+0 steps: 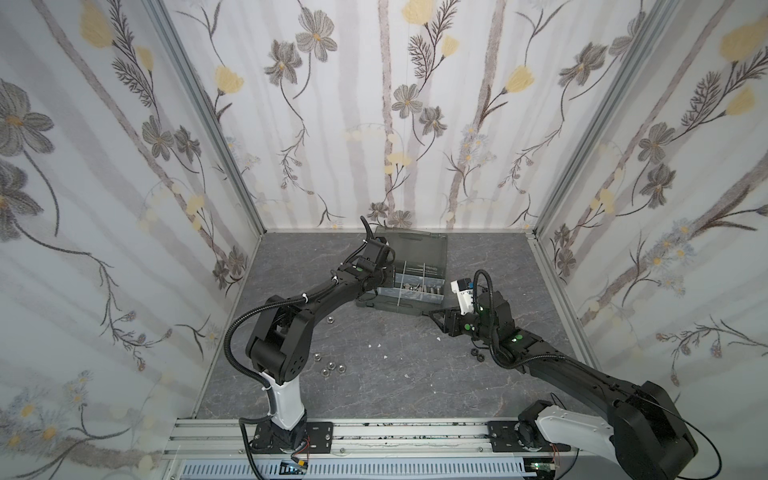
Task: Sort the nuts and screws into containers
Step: 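Carry the black bolt into the box with the left gripper while the right hovers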
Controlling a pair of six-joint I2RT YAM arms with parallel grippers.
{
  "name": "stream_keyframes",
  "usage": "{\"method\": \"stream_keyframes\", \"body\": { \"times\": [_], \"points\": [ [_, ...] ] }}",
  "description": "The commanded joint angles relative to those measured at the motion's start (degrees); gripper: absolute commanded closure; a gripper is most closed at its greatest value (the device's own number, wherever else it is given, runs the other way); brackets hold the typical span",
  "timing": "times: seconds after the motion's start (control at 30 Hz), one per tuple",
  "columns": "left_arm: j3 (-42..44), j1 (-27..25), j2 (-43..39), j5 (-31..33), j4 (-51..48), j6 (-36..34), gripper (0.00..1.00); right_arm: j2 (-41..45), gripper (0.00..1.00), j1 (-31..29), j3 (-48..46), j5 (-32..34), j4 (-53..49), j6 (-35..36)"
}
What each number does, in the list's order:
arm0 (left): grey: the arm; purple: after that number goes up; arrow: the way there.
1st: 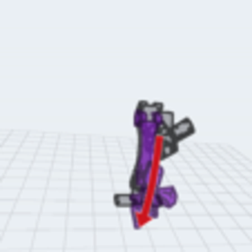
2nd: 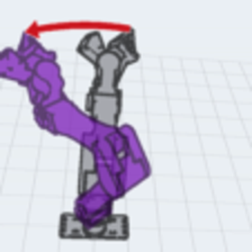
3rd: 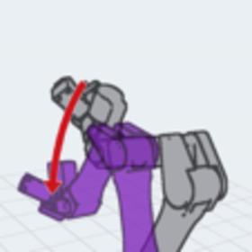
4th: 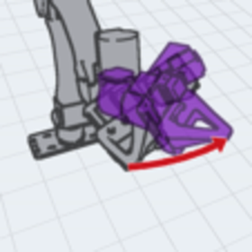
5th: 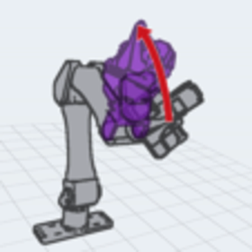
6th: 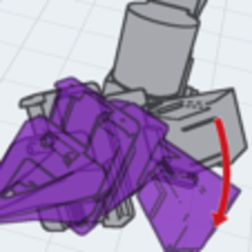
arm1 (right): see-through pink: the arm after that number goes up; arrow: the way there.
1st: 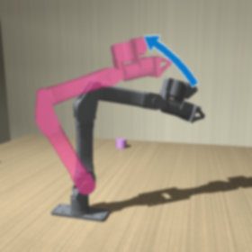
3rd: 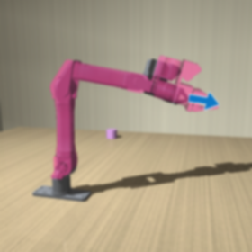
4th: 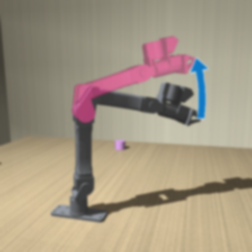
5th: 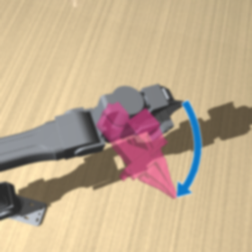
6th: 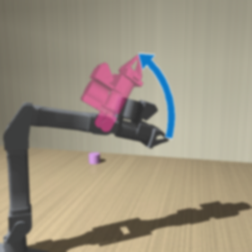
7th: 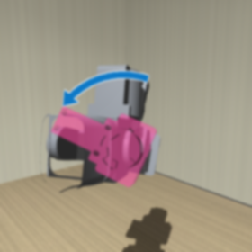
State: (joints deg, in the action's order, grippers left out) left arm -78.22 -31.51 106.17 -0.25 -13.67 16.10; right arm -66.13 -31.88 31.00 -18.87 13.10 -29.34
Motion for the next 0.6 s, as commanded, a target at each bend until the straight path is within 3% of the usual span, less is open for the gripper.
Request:
{"method": "stream_keyframes", "body": {
  "times": [0.0,0.33,0.57],
  "points": [
    [-2.6,-0.4,2.0,-0.5,-0.3,0.4,0.90,-0.4,0.51,0.0,-1.3,1.3,4.9,-0.5],
    [-8.6,-0.7,8.4,-0.4,-2.8,0.4,0.88,-2.8,0.51,0.0,-2.8,0.6,8.4,-1.4],
    [-9.9,-0.7,9.8,0.3,-3.8,0.3,0.78,-3.8,0.51,0.0,-2.2,0.7,8.5,-1.1]
  ]
}}
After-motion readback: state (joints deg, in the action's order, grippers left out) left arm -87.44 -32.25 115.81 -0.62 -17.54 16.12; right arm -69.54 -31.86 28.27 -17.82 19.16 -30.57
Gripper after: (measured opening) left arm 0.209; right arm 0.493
